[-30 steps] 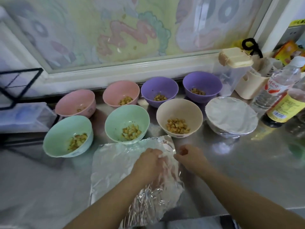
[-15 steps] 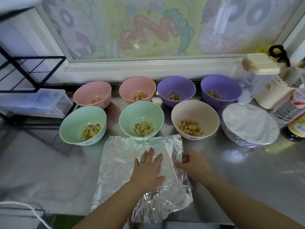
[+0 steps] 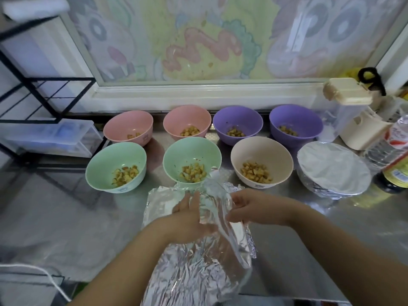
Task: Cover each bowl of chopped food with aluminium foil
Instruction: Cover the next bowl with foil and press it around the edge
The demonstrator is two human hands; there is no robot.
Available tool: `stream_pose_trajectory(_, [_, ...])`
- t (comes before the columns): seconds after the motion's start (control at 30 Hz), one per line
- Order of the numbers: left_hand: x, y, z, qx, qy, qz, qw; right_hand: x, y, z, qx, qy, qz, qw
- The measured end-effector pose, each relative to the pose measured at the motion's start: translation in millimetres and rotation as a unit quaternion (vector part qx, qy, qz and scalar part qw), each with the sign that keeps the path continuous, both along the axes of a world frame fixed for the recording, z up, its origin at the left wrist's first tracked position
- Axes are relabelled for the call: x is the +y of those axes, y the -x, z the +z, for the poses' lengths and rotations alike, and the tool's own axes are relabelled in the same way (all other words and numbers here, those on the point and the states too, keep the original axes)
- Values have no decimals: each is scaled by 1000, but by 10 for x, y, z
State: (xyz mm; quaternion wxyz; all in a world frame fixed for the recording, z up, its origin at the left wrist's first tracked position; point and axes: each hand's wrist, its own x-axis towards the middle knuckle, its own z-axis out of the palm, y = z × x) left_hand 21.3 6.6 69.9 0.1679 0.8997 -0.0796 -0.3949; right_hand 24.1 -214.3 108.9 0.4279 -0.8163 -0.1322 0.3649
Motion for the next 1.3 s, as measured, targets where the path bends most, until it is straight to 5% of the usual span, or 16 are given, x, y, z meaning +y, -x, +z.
stream_pose_trajectory(0.17, [149, -192, 358, -48, 33, -34, 998, -68, -62, 334, 4, -23, 33, 999])
stream_pose_trajectory(0.3, [97, -386, 642, -115, 150, 5, 982, -165, -114, 602, -41, 3, 24, 999])
stream_pose_trajectory(0.6, [-193, -734, 995, -234, 144, 50, 960, -702, -379, 665, -168, 98, -134, 972])
stream_pose_trajectory(0.8, [-712, -1041, 863, -299, 178, 110, 931, -1036, -766, 375, -253, 171, -277, 911])
stream_pose_trajectory(0.97, [-921, -1342, 663, -298, 126, 93, 942, -1327, -1216, 39, -189, 77, -403, 892])
stream_pose_trajectory(1.07, [-875, -1491, 506, -279, 126, 91, 948, -1436, -1426, -125, -200, 179, -339, 902])
stream_pose_trajectory(1.17, [-786, -1553, 497, -273, 105, 84, 952, -1411, -1538, -241, -233, 364, -236, 870])
stream_pose_trajectory(1.3, [-664, -1579, 483, -271, 103, 83, 953, -1283, -1603, -363, -212, 436, -191, 853])
